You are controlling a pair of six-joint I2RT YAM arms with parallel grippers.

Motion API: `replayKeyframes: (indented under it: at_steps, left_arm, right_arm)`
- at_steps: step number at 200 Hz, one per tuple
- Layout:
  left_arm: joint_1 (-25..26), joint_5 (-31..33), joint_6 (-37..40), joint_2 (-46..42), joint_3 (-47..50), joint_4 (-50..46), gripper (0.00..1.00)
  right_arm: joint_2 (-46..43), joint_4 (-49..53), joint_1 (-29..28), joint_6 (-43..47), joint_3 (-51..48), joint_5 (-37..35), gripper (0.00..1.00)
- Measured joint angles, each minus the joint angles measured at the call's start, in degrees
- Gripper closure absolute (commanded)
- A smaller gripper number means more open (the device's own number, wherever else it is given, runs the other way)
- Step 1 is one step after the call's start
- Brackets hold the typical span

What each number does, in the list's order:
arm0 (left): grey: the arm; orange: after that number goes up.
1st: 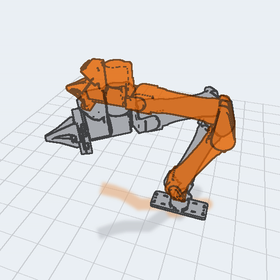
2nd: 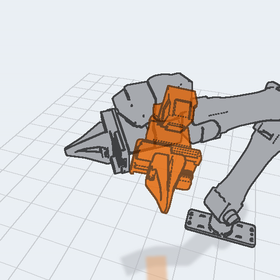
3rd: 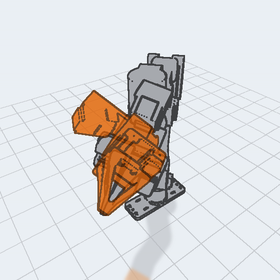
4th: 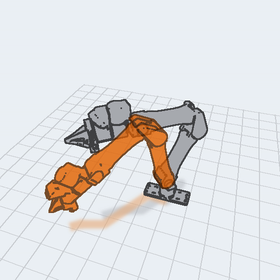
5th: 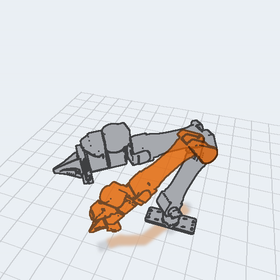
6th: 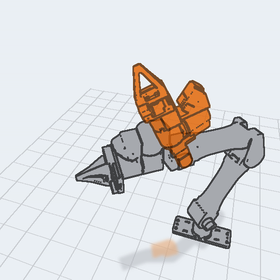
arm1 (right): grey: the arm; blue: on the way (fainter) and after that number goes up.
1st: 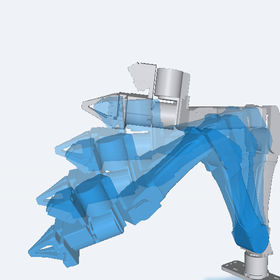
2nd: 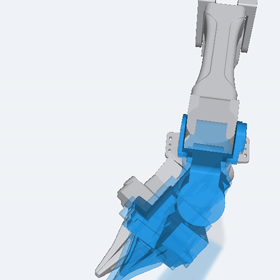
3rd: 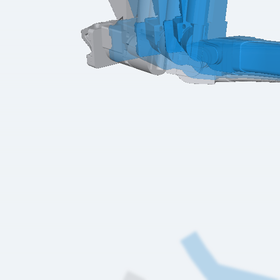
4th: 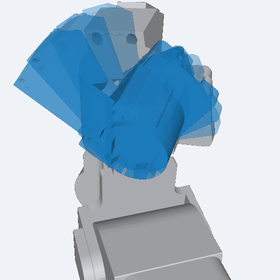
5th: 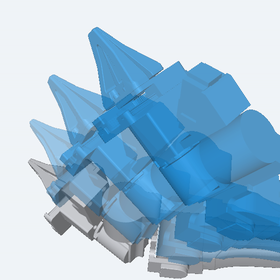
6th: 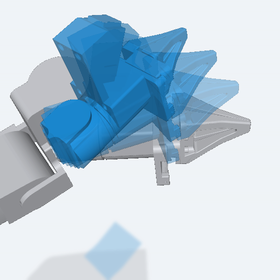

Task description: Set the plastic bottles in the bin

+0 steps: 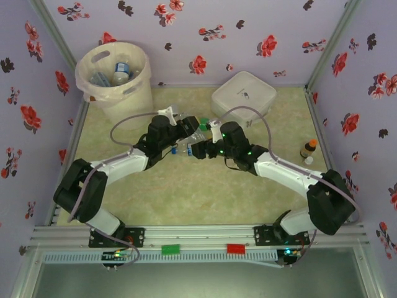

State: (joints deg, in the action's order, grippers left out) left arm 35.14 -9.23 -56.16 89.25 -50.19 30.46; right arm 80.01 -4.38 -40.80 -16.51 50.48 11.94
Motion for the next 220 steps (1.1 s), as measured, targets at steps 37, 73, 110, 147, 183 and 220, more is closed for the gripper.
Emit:
replayKeyframes:
  at_steps: [37, 73, 110, 147, 183, 220]
  left_arm:
    - [-5.66, -0.72, 3.54, 0.04, -4.66, -6.36, 0.54]
    - [-11.30, -1.68, 10.58, -0.68, -16.85, -16.11, 0.54]
    - [-17.44, -2.34, 15.96, -2.05, -29.00, -21.94, 0.55]
    - [-24.37, -0.94, 21.29, -1.20, -42.66, -26.43, 0.55]
    - [-29.73, 4.79, 25.59, 1.66, -51.25, -25.79, 0.57]
    - [-33.99, 11.32, 26.58, 10.27, -56.81, -25.94, 0.58]
  right_arm:
    - [-4.09, -0.37, 0.83, 0.33, -0.11, -2.97, 0.00]
    - [-5.86, 0.17, 1.16, 2.47, -0.28, -6.91, 0.00]
    - [-5.70, 3.08, 1.18, 4.79, -0.26, -10.21, 0.00]
    - [-5.09, 4.87, 1.18, 4.94, -0.24, -10.69, 0.00]
    - [-5.46, 4.87, 1.18, 4.00, -0.50, -10.67, 0.00]
    - [-9.20, 7.37, 1.18, 3.89, -1.73, -10.82, 0.00]
